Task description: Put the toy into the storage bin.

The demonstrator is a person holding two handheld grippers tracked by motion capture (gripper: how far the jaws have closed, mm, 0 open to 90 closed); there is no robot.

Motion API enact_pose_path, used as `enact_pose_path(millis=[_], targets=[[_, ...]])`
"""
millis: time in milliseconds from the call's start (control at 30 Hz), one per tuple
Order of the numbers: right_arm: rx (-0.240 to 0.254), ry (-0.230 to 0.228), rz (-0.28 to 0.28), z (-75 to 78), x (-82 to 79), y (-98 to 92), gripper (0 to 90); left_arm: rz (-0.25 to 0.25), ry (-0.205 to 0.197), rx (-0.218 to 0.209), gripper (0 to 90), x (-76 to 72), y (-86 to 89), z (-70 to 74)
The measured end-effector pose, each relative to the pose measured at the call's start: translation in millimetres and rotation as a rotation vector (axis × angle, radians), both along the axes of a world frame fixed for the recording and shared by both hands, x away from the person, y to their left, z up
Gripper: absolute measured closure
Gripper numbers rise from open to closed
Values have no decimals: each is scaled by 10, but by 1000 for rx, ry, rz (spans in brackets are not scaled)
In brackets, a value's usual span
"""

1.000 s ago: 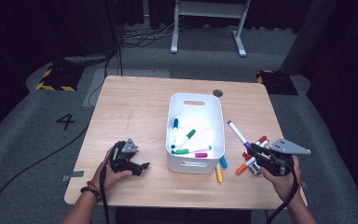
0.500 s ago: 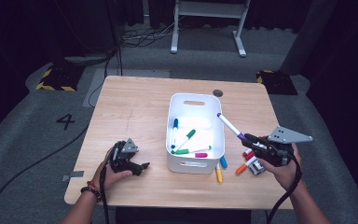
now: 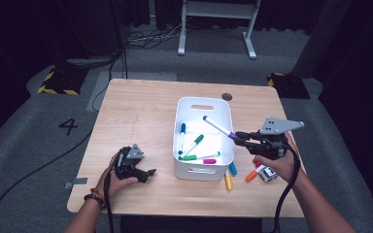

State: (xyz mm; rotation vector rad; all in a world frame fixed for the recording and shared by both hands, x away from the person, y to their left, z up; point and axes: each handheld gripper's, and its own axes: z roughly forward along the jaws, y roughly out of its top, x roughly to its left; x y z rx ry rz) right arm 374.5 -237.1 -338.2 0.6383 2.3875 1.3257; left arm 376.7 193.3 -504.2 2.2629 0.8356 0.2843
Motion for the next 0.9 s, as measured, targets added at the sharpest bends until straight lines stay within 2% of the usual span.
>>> enact_pose_path(millis=[133,200,400,533,667,900], targets=[[-34,6,64,6,77,123,751,0,0,0,142,0,0,0],[-72,12,86,0,120,188,751,0,0,0,142,0,0,0],[-110,58,140,-55,221,310,751,0,0,-1,142,0,0,0],[-158,75,188,-131,271,404,751,0,0,0,142,0,0,0],[-200,107,230,-188,312,490,751,1,0,-1,142,0,-1,0],[-281,132,288,-212,298,559,751,0,0,0,142,0,0,0]])
